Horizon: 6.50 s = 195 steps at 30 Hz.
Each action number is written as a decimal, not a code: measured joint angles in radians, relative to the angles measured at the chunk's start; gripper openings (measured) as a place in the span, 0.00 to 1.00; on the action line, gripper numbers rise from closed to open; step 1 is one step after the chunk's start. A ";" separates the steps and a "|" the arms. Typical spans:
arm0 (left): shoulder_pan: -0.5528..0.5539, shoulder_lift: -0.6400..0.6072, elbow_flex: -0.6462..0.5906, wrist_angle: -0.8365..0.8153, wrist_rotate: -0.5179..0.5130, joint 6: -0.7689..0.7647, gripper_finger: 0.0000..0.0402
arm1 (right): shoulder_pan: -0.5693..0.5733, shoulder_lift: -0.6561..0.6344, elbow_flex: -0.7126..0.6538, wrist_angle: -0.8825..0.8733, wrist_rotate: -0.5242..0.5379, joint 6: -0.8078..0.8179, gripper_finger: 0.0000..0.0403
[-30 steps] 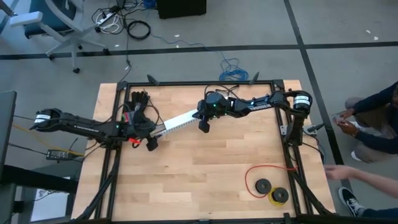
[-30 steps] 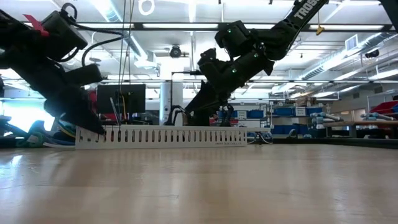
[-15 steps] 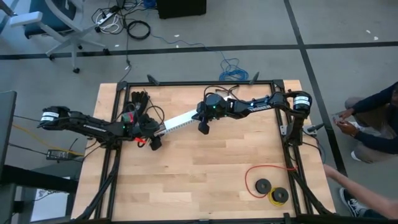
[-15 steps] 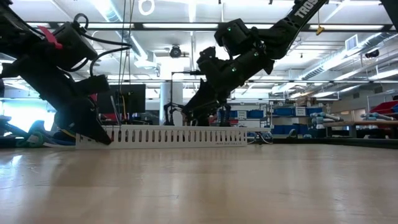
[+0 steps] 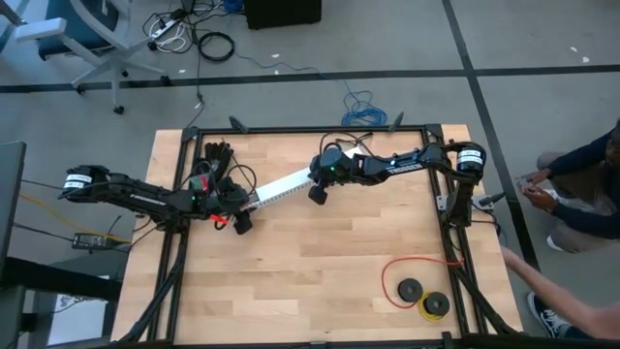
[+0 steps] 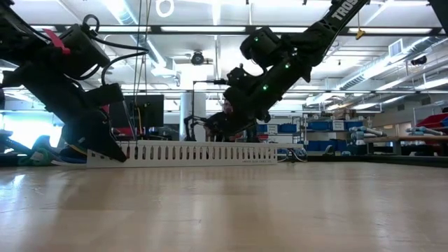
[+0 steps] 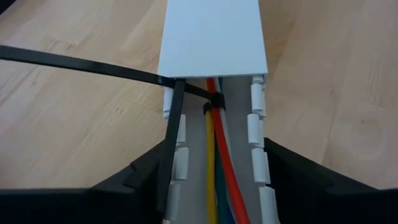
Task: Ziptie cables
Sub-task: Close the white cable duct, then return to Home Position
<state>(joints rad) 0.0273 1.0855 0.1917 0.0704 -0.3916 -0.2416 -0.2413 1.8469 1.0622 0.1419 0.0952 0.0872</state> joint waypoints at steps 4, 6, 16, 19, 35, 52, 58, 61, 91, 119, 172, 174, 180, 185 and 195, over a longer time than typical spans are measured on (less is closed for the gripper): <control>0.000 0.001 -0.001 0.014 0.003 0.002 0.57 | 0.000 0.015 0.007 0.016 0.010 0.011 0.00; 0.000 0.002 -0.001 0.023 0.007 0.003 0.57 | 0.000 0.065 0.040 0.013 -0.016 0.026 0.00; -0.001 0.002 -0.003 0.032 0.018 0.006 0.57 | 0.073 0.296 0.367 0.002 -0.201 -0.090 0.00; 0.000 0.002 -0.003 0.028 0.010 0.011 0.57 | 0.093 0.234 0.364 0.000 -0.183 -0.146 0.00; -0.002 -0.007 0.026 -0.003 0.053 0.051 0.74 | 0.106 0.129 0.353 -0.110 -0.164 -0.144 0.00; -0.103 -0.292 0.055 -0.373 -0.049 -0.082 0.73 | 0.081 0.105 0.353 -0.216 -0.102 -0.159 0.00; -0.155 -0.349 -0.067 -0.237 -0.077 -0.155 0.73 | 0.074 0.105 0.353 -0.223 -0.102 -0.164 0.00; -0.164 -0.346 -0.126 -0.118 -0.060 -0.159 0.73 | 0.073 0.105 0.353 -0.223 -0.103 -0.168 0.00; -0.163 -0.304 -0.171 -0.036 -0.116 -0.159 0.54 | 0.042 0.105 0.239 -0.188 -0.035 -0.064 0.00; -0.163 -0.292 -0.172 -0.029 -0.116 -0.155 0.54 | 0.058 0.190 0.372 -0.071 -0.110 -0.089 0.00; -0.162 -0.288 -0.172 -0.014 -0.095 -0.167 0.61 | 0.124 0.170 0.370 -0.232 0.062 -0.108 0.00; -0.162 -0.286 -0.172 -0.011 -0.090 -0.179 0.64 | 0.128 0.169 0.370 -0.232 0.062 -0.114 0.00; -0.163 -0.286 -0.166 -0.041 -0.019 -0.213 0.73 | 0.129 0.151 0.370 -0.293 0.067 -0.116 0.00; -0.163 -0.287 -0.059 -0.315 0.023 -0.320 0.74 | 0.122 0.093 0.359 -0.350 0.067 -0.126 0.00; -0.173 -0.314 0.238 -0.671 -0.034 -0.238 0.74 | 0.102 -0.167 0.071 -0.289 0.054 -0.059 0.00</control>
<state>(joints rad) -0.1457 0.7713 0.4294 -0.6002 -0.4259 -0.4793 -0.1391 1.6797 1.1331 -0.1467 0.1488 0.0277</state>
